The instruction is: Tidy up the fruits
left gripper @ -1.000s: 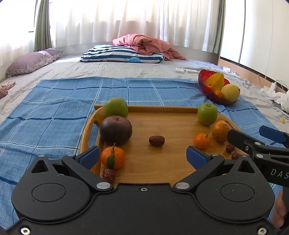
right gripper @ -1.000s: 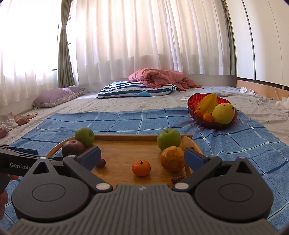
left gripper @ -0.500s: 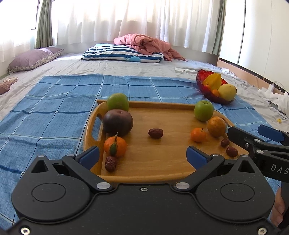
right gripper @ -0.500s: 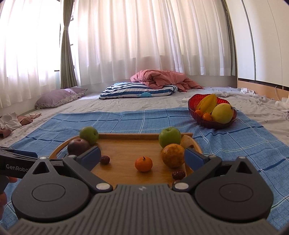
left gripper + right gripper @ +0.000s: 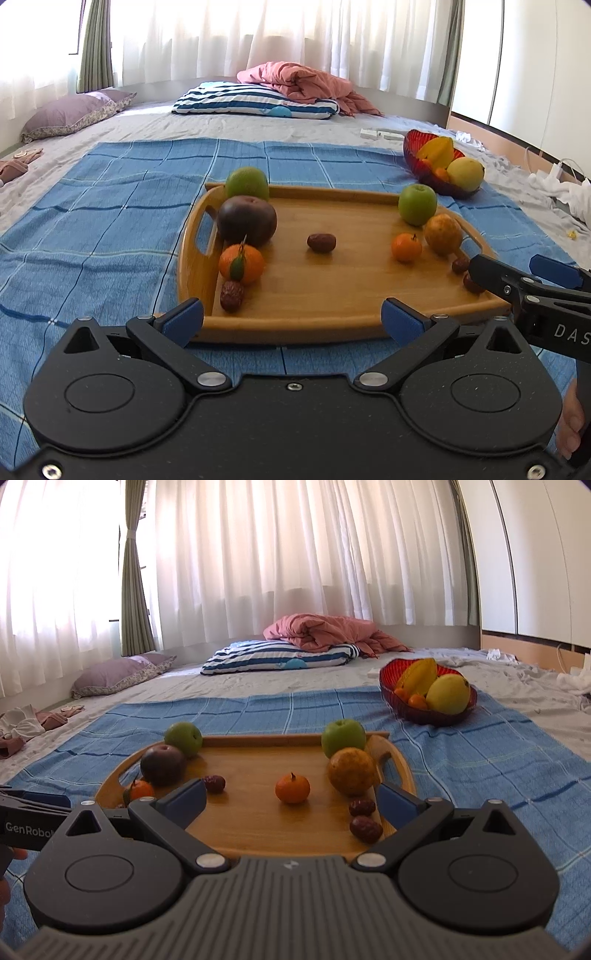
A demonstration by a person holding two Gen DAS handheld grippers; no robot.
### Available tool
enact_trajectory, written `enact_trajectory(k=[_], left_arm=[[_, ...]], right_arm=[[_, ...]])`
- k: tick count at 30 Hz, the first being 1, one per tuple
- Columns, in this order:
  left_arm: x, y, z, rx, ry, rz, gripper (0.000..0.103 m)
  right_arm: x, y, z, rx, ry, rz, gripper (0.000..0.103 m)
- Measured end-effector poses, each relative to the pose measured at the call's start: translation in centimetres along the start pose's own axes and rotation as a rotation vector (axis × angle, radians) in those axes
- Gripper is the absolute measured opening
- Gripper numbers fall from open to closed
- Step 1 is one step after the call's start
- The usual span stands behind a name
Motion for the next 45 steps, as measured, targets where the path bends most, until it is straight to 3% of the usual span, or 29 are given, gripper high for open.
enact_trajectory(k=[24, 30, 45], left_arm=[[-2.5, 0.5, 4.4, -0.005, 0.102, -0.06, 0.103], [-3.1, -0.2, 4.8, -0.054, 0.093, -0.091, 0.103], [-4.0, 0.0, 4.5, -0.033, 0.1, -0.085, 0.103]], right_arm=[[-0.5, -0.7, 5.3, 0.028, 0.114, 0.071, 0.103], [-1.2, -0.9, 5.6, 0.015, 0.133, 0.075, 0.103], [-2.9, -0.7, 6.5, 0.033, 0.22, 0.084, 0.103]])
Point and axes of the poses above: each gripper's, at about its wrist camera, not at the fingertips, and x roughly against the way its jaws point, y to its left, z to its underside, the point moved 4 cm from there along -x, roughly the way its jaws point, and after that the axes turned 2 degrees about x, right-handed, at the moved point
